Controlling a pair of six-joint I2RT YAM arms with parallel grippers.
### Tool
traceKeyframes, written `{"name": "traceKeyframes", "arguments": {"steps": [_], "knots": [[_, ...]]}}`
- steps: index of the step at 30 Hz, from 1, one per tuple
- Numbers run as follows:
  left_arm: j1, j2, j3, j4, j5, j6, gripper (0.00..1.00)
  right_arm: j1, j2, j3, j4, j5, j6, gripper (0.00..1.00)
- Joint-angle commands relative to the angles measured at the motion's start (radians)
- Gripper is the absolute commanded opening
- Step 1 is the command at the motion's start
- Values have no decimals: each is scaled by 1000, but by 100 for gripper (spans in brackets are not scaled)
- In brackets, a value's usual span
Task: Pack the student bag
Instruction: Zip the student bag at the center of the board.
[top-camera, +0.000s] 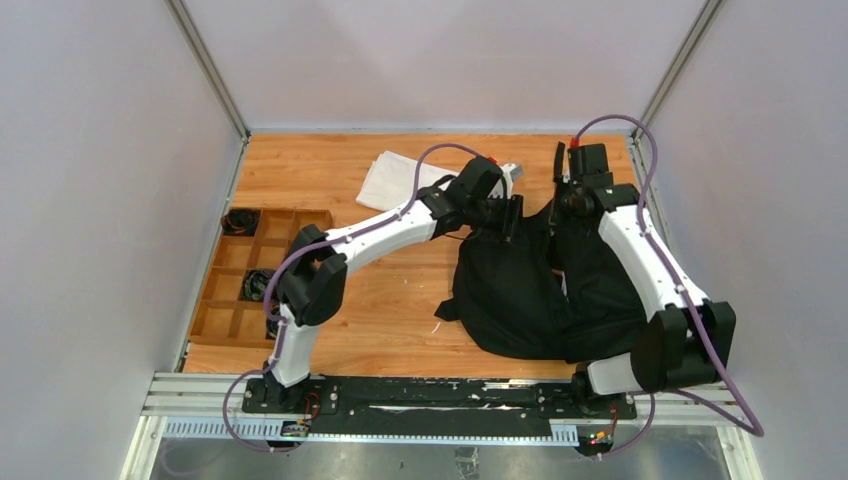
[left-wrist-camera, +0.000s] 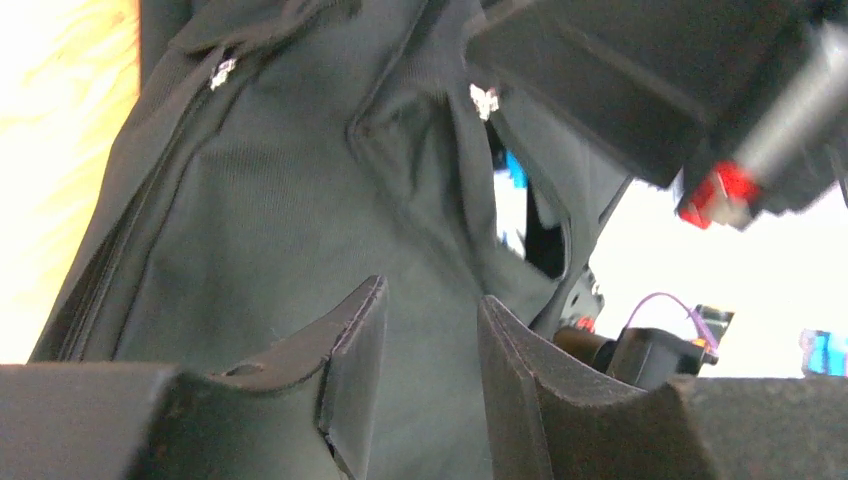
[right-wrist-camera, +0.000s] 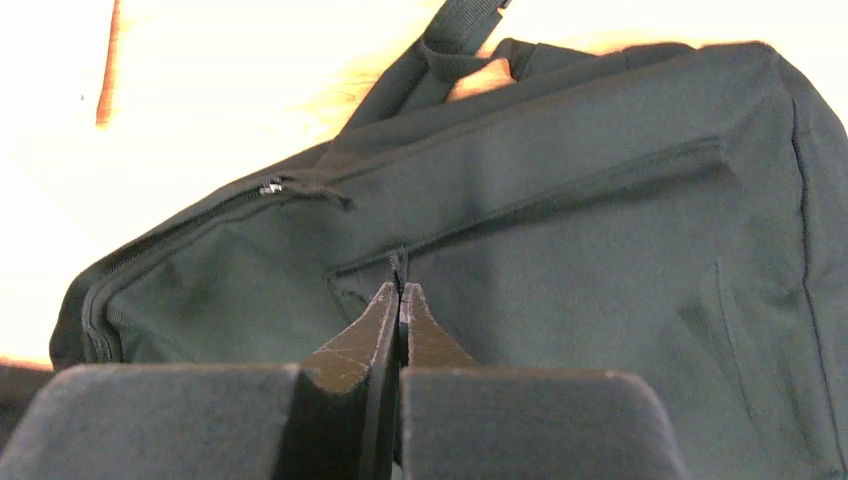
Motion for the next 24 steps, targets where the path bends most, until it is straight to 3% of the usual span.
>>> {"name": "traceKeyframes", "arguments": {"steps": [1, 5, 10, 16, 24], "knots": [[11, 109, 82, 113, 74, -133, 44, -16, -104, -76, 3, 21, 20, 0], [14, 143, 92, 184, 79, -183, 45, -15, -162, -142, 20, -7, 29, 0], [15, 164, 143, 116, 63, -54, 47, -16, -173, -162, 13, -21, 30, 0], [16, 179, 143, 171, 120, 20, 48, -16, -189, -166, 7, -21, 32, 0], [16, 181, 241, -3, 66, 400, 49, -16, -188, -151, -6, -21, 25, 0]]}}
